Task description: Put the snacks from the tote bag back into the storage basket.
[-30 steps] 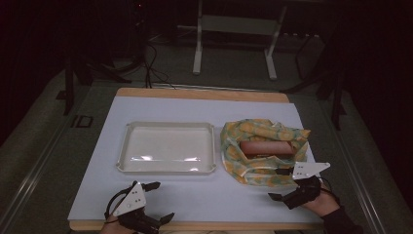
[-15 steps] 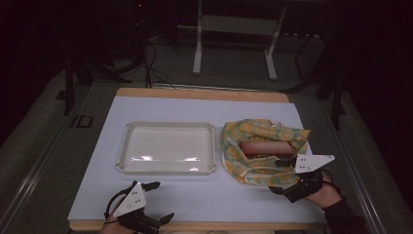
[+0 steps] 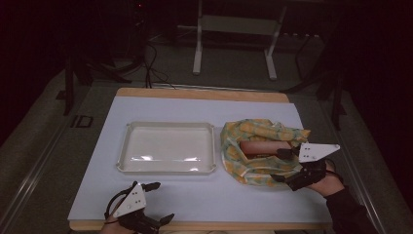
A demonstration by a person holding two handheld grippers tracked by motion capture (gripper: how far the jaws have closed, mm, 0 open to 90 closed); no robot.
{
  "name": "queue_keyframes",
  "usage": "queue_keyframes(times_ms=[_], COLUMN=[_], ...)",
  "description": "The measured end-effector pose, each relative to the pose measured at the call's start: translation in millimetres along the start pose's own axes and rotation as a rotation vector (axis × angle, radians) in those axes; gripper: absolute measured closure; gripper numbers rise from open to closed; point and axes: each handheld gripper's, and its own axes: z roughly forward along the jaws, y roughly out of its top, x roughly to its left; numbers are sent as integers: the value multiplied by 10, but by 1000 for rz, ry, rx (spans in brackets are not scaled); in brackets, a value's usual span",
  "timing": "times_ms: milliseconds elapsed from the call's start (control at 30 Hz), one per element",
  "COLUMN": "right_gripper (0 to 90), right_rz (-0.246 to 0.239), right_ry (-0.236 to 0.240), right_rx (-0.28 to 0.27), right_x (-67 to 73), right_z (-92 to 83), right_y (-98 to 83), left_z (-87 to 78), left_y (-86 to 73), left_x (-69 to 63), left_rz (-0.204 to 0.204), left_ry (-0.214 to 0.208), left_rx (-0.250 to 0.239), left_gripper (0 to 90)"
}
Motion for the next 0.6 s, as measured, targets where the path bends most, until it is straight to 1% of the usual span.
queue_keyframes(times_ms=[200, 367, 467, 500, 600], right_gripper=[142, 147, 158, 175, 175], right_rz=[-8, -18, -26, -23, -25], right_ry=[-16, -27, -49, -51, -57], right_rx=[-11, -5, 5, 5, 6], right_x=[-108, -205, -264, -290, -346], right_z=[-56, -75, -77, -76, -70], right_y=[68, 124, 165, 179, 207], left_z=[-2, -6, -10, -10, -13], left_y=[-1, -3, -3, -4, -6], left_x=[-3, -6, -6, -6, -7], left_rz=[-2, -2, -2, -3, -2], left_ry=[0, 1, 3, 4, 4], left_rx=[-2, -2, -2, -2, -2], left_gripper=[0, 0, 0, 0, 0])
